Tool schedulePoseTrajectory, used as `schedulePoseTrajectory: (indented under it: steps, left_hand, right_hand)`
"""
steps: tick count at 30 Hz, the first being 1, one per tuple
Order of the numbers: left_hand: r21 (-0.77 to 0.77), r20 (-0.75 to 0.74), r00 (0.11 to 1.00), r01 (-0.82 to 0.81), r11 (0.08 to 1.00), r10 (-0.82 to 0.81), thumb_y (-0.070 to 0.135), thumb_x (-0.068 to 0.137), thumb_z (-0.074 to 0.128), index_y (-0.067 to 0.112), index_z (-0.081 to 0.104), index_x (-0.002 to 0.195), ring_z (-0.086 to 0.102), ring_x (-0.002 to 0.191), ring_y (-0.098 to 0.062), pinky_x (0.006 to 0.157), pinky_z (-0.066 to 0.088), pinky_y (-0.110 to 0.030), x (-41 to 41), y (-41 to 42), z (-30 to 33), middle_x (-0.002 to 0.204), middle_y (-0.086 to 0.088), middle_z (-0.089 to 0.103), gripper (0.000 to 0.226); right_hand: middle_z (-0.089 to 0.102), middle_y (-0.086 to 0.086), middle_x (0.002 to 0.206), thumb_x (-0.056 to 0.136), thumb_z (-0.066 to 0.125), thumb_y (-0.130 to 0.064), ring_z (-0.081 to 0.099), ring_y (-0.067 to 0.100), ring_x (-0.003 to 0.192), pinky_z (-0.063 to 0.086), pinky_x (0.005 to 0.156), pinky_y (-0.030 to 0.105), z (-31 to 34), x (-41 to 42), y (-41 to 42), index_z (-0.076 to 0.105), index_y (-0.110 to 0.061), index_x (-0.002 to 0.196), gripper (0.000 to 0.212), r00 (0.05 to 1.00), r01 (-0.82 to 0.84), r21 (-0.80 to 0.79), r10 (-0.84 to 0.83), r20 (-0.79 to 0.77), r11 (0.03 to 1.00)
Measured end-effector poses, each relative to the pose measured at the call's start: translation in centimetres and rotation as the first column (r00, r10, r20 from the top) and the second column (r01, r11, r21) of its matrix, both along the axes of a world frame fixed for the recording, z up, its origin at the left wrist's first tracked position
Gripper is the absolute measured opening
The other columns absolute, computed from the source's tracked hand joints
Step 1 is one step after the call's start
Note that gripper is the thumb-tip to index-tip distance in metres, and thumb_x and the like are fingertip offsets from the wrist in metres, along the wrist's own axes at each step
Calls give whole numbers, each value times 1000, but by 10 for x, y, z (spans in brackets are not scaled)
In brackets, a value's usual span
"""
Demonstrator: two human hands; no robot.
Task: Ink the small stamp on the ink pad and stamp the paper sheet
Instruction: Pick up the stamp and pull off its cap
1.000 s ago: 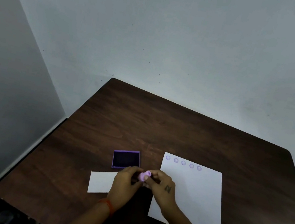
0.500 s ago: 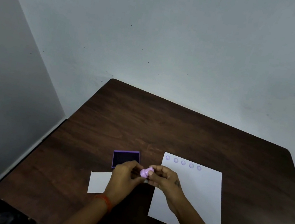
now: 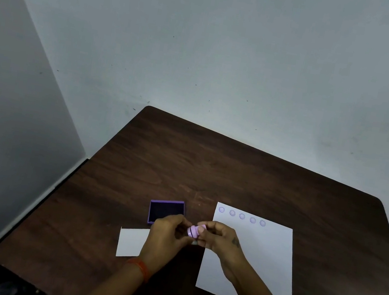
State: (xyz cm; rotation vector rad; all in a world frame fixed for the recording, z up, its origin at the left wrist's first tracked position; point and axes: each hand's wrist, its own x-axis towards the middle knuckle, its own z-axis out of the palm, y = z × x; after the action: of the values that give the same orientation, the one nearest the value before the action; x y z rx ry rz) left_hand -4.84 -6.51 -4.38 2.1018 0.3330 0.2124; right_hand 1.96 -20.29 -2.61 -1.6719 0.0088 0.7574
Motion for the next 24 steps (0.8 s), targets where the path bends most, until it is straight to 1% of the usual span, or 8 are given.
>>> schedulePoseTrajectory:
  steps: [2, 5, 8, 11, 13, 16, 20, 24]
  left_hand:
    - [-31, -29, 1000, -9, 999, 8, 26, 71, 77, 24, 68, 85, 64, 76, 0, 69, 50, -7, 0, 2, -2, 83, 10, 71, 17]
    - [-95, -88, 996, -9, 995, 1, 21, 70, 78, 26, 67, 88, 63, 80, 3, 70, 48, -2, -2, 4, -7, 85, 12, 70, 22]
    - [-120, -123, 992, 1, 993, -16, 16, 73, 75, 25, 64, 104, 61, 85, 5, 70, 43, 3, -3, 1, -15, 96, 16, 66, 35]
    - [-103, -153, 987, 28, 994, -43, 18, 78, 70, 20, 65, 110, 61, 98, -3, 85, 43, -7, -4, -3, -24, 110, 6, 69, 32]
    - [-80, -178, 982, 45, 996, -59, 19, 80, 69, 19, 67, 107, 60, 100, -4, 89, 41, -12, -5, -6, -28, 112, 2, 70, 28]
    - [-41, -199, 977, 66, 997, -73, 17, 80, 68, 18, 68, 105, 59, 100, -6, 86, 37, -6, -6, -9, -34, 112, 0, 70, 25]
    - [46, -214, 972, 106, 993, -94, 21, 79, 70, 19, 69, 101, 58, 103, -10, 86, 36, -8, -6, -6, -40, 111, 1, 69, 23]
    - [90, -237, 966, 125, 988, -101, 27, 78, 70, 20, 65, 109, 55, 107, -11, 90, 33, -11, -6, -4, -43, 119, 1, 64, 32]
  right_hand:
    - [71, 12, 97, 85, 63, -12, 70, 23, 89, 59, 70, 20, 3, 3, -3, 69, -8, 96, 13, 996, 40, 66, -35, -85, 997]
    - [76, 8, 86, 88, 59, -6, 72, 20, 81, 59, 63, 21, 7, 7, -9, 73, -10, 87, 15, 955, 150, 181, -95, -282, 972]
    - [78, 11, 79, 87, 56, 1, 74, 19, 71, 59, 56, 24, 7, 8, -13, 77, -6, 77, 24, 862, 298, 295, -124, -491, 908]
    - [77, 18, 81, 73, 64, 3, 74, 22, 69, 61, 55, 27, 7, 6, -15, 76, 0, 76, 12, 793, 379, 370, -91, -603, 848]
    - [76, 22, 84, 66, 66, 3, 74, 24, 70, 61, 55, 29, 6, 4, -17, 75, 5, 78, 15, 761, 422, 403, -76, -644, 812]
    - [75, 23, 86, 67, 64, 5, 73, 25, 70, 61, 55, 29, 5, 4, -19, 73, 7, 81, 17, 740, 455, 426, -65, -670, 782]
    - [75, 22, 85, 66, 62, 4, 74, 25, 69, 62, 56, 29, 9, 4, -19, 74, 5, 81, 18, 753, 452, 455, -54, -656, 767]
    - [75, 21, 91, 68, 60, 5, 74, 27, 78, 63, 61, 32, 12, 2, -18, 74, 3, 85, 22, 775, 419, 501, -11, -632, 757]
